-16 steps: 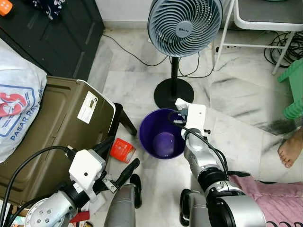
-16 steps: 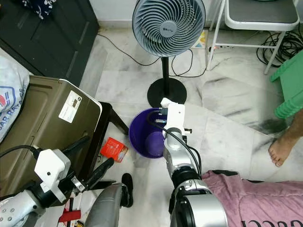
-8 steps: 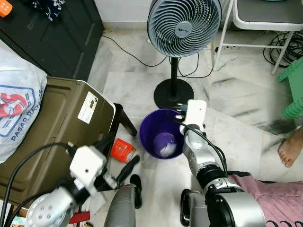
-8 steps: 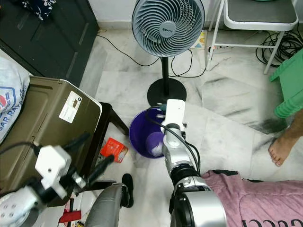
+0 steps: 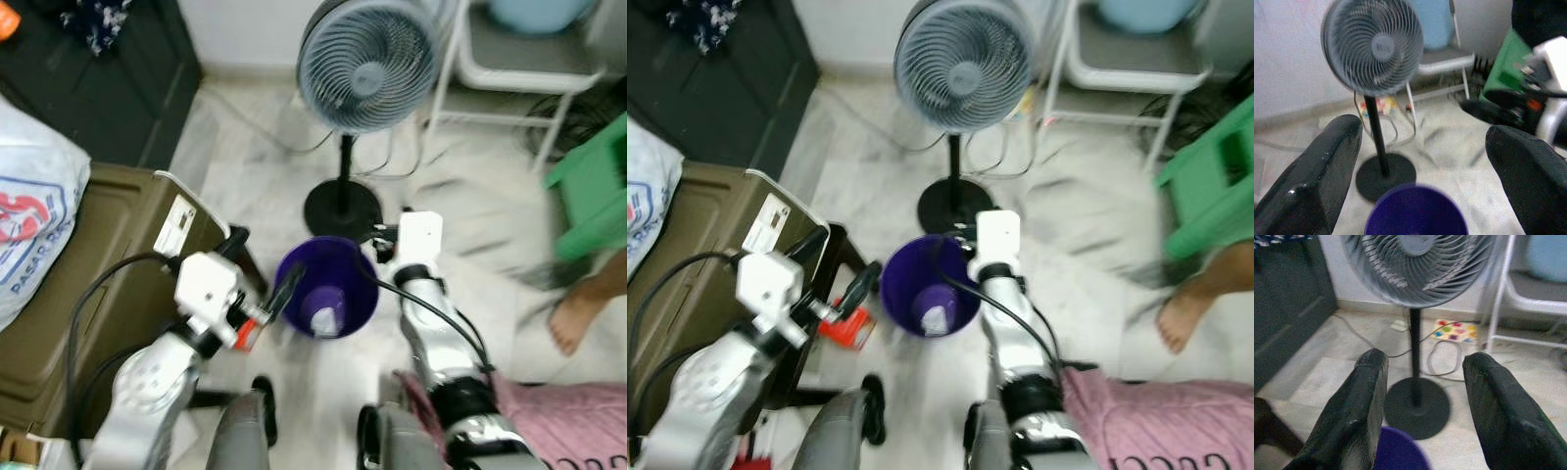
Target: Clean up the room
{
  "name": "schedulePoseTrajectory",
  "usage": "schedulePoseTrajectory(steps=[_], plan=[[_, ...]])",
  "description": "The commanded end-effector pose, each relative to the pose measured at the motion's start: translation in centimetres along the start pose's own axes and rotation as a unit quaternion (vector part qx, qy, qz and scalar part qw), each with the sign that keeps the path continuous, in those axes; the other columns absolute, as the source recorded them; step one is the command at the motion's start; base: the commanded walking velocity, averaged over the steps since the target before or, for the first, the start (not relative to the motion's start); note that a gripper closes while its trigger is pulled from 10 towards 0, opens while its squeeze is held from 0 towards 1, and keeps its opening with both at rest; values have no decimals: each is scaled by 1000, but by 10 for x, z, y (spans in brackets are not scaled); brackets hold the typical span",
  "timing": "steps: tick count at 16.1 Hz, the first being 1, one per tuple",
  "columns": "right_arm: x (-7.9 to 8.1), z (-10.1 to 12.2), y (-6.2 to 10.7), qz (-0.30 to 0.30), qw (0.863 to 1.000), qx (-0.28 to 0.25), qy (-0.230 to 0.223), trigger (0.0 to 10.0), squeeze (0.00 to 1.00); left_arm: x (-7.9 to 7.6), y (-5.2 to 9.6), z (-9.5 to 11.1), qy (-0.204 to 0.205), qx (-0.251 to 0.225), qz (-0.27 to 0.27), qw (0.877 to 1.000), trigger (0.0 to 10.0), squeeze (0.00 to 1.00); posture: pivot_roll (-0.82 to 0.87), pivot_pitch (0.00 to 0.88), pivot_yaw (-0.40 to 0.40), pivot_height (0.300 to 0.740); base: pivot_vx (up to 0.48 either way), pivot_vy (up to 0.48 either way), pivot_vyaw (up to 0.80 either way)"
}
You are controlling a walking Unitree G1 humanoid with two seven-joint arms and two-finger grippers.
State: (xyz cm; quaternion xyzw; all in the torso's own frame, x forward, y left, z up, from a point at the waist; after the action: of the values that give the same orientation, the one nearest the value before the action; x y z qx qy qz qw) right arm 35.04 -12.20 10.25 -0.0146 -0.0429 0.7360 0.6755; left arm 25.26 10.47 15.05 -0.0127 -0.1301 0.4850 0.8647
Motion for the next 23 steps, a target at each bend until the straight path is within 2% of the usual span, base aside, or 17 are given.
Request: schedulePoseTrajectory(steps=[1,4,6,8,11,12,14,15,16,17,19,23], plan=[[-2,-1,6,0,1000,5,0,10000,1000,4,-1,-6,-4,4,17,1000,10000,0,-14,100,36,740,0,0,0],[-22,-9,25,-4,999,23,27,10000,1000,10,-15,-10,-12,-5,65,998,10000,0,-37,41,13,740,0,0,0],[-23,-4,27,10,999,20,41,10000,1000,21,-18,-20,-23,13,118,993,10000,0,-43,6,7,740,0,0,0],[-26,0,25,-1,999,17,51,10000,1000,26,-14,-30,-26,31,145,989,10000,0,-58,0,17,740,0,0,0],[-32,1,29,-8,999,15,52,10000,1000,18,-9,-37,-12,41,135,990,10000,0,-51,0,11,740,0,0,0],[-31,0,31,-6,998,17,53,10000,1000,17,-9,-41,0,46,134,990,10000,0,-50,0,14,740,0,0,0],[-24,6,35,2,998,4,66,10000,1000,19,-8,-41,-7,46,137,990,10000,0,-54,0,31,740,0,0,0],[-22,11,34,4,998,-9,64,10000,694,20,-7,-40,-12,45,140,989,10000,0,-58,0,37,740,0,0,0],[-21,16,31,5,997,-17,79,10000,55,21,-6,-41,-15,45,142,989,10000,0,-66,0,44,740,0,0,800],[-19,24,24,5,996,-27,82,10000,0,24,-4,-41,-17,44,155,987,10000,0,-74,0,37,740,0,0,800],[-22,30,19,2,997,-31,77,10000,0,27,-8,-39,-13,37,169,985,10000,0,-71,0,25,740,0,0,800],[-17,32,15,7,997,-31,75,10000,0,21,-13,-37,-14,27,162,986,10000,0,-76,0,12,740,0,0,800]])
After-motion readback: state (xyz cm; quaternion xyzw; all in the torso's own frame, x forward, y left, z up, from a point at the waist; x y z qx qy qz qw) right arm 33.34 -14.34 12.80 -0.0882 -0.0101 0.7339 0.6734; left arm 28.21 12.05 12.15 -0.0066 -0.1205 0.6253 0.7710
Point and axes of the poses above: a point about 5 cm out from each wrist's last joint towards the gripper, its own y axis pointing back from the gripper into the wrist, its own z axis along the axis of the wrist's last joint, x = y × z, the point moved 3 cm from there along -y, pointing out of the wrist towards the gripper, and after that the axes turned 6 degrees about -y, right-handed, at the moved point
